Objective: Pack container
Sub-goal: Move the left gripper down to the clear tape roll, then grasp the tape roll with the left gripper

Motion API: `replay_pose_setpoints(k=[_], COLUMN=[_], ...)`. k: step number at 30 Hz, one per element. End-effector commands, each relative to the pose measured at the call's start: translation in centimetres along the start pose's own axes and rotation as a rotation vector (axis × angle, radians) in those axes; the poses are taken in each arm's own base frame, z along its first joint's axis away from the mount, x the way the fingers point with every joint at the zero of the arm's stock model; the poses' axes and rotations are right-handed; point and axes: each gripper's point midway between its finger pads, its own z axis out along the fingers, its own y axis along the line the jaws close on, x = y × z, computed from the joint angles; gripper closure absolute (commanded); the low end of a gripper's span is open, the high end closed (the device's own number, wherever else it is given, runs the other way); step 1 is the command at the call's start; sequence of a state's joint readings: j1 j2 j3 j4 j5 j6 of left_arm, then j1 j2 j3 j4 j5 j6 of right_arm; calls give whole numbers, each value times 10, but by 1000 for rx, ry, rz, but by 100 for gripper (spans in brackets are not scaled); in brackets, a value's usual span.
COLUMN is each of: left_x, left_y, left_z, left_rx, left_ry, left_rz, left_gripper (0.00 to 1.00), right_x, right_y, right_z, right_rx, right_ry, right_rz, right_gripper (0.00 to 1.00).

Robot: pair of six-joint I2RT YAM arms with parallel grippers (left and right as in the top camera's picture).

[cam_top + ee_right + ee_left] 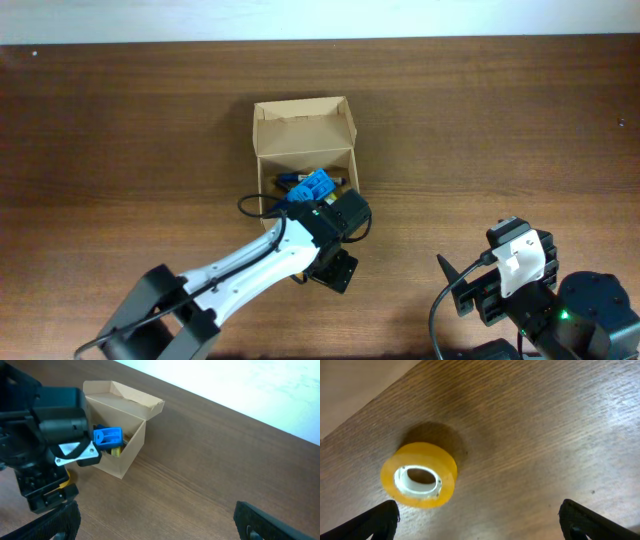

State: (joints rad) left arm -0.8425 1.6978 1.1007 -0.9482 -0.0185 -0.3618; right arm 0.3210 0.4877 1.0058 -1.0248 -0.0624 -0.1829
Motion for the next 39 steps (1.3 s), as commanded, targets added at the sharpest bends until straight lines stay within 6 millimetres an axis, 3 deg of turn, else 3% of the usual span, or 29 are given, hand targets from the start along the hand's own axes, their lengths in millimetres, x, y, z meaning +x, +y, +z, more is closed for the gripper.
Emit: replay_pose_setpoints(k=[1, 14, 18, 20, 25, 31, 35, 39], left_x=[3, 1, 8, 13, 23, 24, 25, 29], left_y=[1, 0, -1, -2, -9, -14, -22, -36], left_z=[16, 43, 47, 53, 65, 67, 66, 61], left_rx=[-18, -29, -19, -4, 53, 57, 57, 70], left_ry=[37, 72, 90, 97, 109, 101, 92, 77], left_rz=[20, 19, 18, 17, 14, 32, 62, 107], left_gripper=[0, 0, 11, 11, 35, 61, 89, 98], right_x=[1, 1, 1, 1, 1, 1, 1, 1], right_y=[-1, -1, -1, -1, -1, -1, -1, -1], right_z=[0, 0, 0, 0, 0, 0, 0, 0], right_rx=[2, 2, 2, 2, 2, 2, 2, 2], right_ry=[-1, -1, -1, -1, -1, -1, -1, -1], right_rz=[12, 12, 12, 12, 12, 12, 12, 12], right_gripper=[1, 1, 1, 1, 1, 1, 1, 1])
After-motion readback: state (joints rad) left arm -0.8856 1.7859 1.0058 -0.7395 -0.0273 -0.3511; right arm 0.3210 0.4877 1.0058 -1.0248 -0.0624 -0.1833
